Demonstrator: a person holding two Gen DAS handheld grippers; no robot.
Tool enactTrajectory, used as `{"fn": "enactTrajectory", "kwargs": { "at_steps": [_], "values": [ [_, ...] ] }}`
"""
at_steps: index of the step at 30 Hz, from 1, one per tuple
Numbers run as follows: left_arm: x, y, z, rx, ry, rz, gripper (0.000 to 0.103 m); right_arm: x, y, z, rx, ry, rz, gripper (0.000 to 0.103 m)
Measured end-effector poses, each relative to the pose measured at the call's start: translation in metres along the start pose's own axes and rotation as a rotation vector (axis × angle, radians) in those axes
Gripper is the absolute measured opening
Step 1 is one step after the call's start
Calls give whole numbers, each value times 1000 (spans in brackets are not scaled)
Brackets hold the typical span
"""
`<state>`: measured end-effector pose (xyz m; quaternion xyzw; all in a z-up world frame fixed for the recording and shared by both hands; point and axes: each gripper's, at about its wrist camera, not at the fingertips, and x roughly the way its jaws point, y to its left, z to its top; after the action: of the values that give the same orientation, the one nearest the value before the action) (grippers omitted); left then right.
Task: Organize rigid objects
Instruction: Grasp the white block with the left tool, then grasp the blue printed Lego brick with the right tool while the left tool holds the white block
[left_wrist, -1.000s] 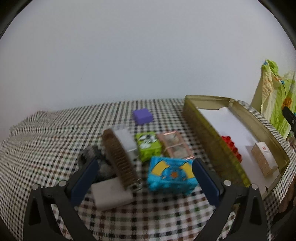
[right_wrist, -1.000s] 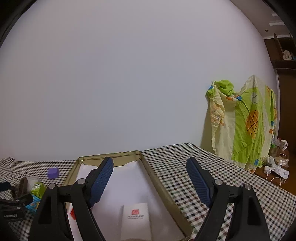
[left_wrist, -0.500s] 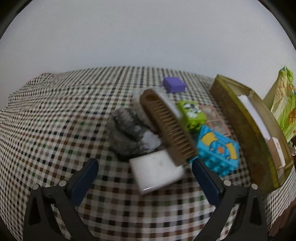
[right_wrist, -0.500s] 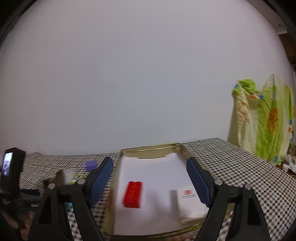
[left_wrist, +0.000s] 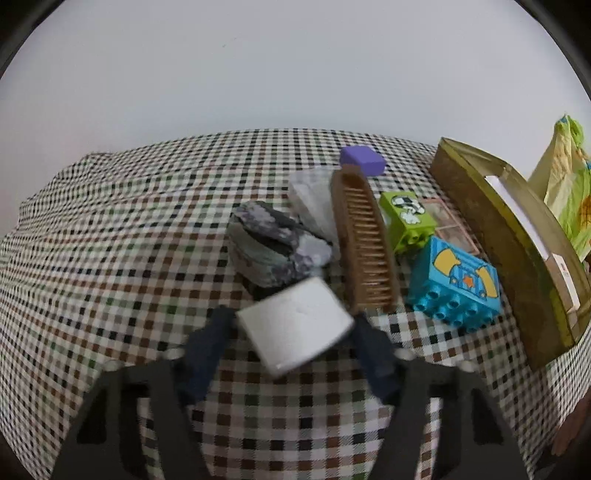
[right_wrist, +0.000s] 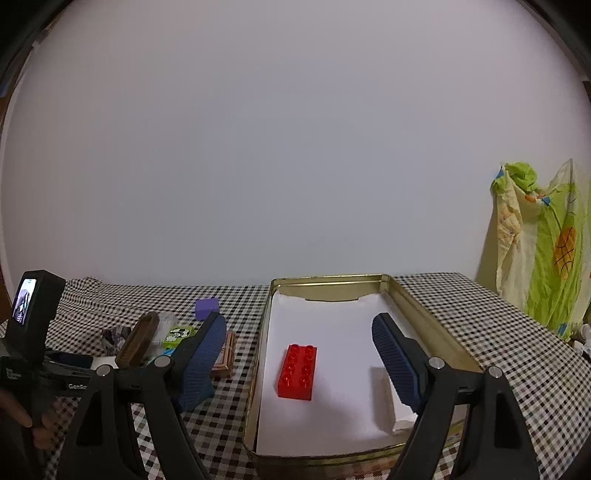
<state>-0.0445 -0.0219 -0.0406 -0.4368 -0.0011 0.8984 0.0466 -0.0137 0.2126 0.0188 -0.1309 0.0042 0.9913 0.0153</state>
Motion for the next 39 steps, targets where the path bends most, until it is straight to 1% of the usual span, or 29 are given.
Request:
{"fn": "enactTrajectory", "kwargs": {
  "at_steps": [2,10,13,18,20,23,26,28,31,34,39],
  "values": [
    [0,3,0,5,0,-22,60,-1,5,-1,-12,-2,7,83],
    [-17,24,-9,27,0,-65,59,0,20,0,-37,7,58,83],
    [-17,31,-9,9,-3,-79,59,1,27,0,-50,13,100,83],
    [-33,54,-6,-60,-57,-101,59,7,53,-1,-83,56,215,83],
    [-39,62,-6,-77,-79,-100,59,13,65,-2,-106,84,237,83],
    [-39,65,-4,-116,-99,-79,59,25,77,-3,-131,145,244,83],
    [-42,72,-1,-165,-118,-61,59,39,82,-5,-127,216,264,83],
    [-44,75,-1,-186,-132,-46,59,45,82,-6,-125,248,271,83],
    [-48,74,1,-196,-158,-15,59,56,84,-7,-124,294,292,83],
    [-51,76,1,-207,-182,-2,59,66,87,-10,-140,338,311,83],
    [-47,77,1,-214,-171,-3,59,88,97,-14,-182,414,293,83]
  ]
}}
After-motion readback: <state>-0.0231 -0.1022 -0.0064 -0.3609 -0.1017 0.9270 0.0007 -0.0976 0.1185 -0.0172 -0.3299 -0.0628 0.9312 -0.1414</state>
